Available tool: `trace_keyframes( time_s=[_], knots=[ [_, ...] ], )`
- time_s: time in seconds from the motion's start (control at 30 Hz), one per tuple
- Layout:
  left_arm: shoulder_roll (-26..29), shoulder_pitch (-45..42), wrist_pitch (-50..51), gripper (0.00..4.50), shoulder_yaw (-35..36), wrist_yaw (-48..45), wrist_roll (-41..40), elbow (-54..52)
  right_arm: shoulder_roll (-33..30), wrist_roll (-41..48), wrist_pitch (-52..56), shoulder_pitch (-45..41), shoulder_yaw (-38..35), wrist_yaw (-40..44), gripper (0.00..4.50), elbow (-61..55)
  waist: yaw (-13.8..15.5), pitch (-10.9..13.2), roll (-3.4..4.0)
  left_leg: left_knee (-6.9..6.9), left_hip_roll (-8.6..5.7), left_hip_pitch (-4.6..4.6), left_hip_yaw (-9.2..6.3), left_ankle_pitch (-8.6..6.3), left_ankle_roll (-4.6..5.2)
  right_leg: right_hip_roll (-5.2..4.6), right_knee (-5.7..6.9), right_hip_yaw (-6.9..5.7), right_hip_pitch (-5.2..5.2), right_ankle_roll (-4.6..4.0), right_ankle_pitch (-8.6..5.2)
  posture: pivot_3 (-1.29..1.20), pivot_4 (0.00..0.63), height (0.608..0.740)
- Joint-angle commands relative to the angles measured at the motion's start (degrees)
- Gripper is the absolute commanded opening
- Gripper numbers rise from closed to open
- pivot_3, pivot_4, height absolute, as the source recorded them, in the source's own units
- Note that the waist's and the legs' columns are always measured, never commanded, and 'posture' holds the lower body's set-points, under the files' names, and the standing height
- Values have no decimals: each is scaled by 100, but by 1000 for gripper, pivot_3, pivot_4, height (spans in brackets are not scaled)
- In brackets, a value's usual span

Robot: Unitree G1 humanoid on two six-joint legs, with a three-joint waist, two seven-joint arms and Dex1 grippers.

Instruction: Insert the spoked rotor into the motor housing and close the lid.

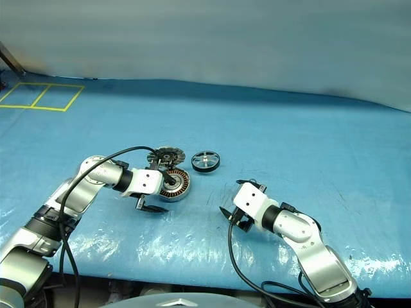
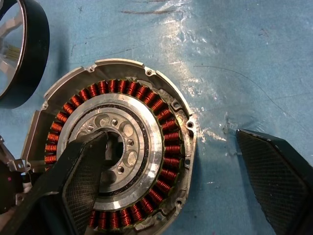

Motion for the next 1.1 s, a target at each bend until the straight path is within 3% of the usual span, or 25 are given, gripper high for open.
trace_keyframes(
  time_s=[0.03, 0.13, 0.3, 0.43, 0.6, 0.87, 1.1],
  knots=[
    [-45, 64, 7, 4476, -215, -73, 203, 218, 24, -50, -55, 23, -55, -62, 4500, -142, -5, -1, 1, 0, 0, 3, 1, 2, 1, 0, 2, 1, 1, -14, -7, 0, 150, 740],
    [-54, 39, -72, 3937, -225, -70, 238, 270, 22, -102, -61, 31, -45, -77, 4500, -141, -5, -1, 0, -1, 0, 7, 0, 6, 5, 0, 9, 1, 2, -22, -10, 0, 150, 740],
    [-154, 0, -261, 2375, -214, 193, 461, 408, 46, -122, -65, 32, -38, -66, 4500, -133, -10, -7, 9, -12, -1, 7, 1, 5, 5, 0, 3, 2, 0, 3, 4, 0, 150, 740],
    [-88, 18, -528, 2059, -237, 34, 467, 467, 31, -150, -74, 10, -19, -49, 4500, -120, 1, -14, 19, -13, -2, 8, -3, 6, 5, -1, 4, -1, 0, 3, 4, 0, 150, 740],
    [-142, 56, -1335, 2042, -77, -28, 160, 453, 24, -153, -77, 1, -16, -33, 4500, -115, 0, -15, 20, -11, -2, 8, -1, 6, 5, -2, 4, 1, 1, -13, -6, 0, 150, 740],
    [-212, 148, -1479, 2042, -210, -771, -525, -442, -14, 140, 29, 148, -370, 69, 4500, -338, -8, -4, 3, -15, -7, -23, -2, 5, 5, -8, -4, -1, -22, 0, 4, 0, 150, 740],
    [39, -437, -2653, 2042, -858, -1135, 496, 191, -161, 222, 77, 418, -630, 101, 4500, -410, -7, 0, -3, -17, -6, -21, -2, 5, 5, -6, -3, -2, -24, -2, 0, 0, 150, 740]
  ],
)
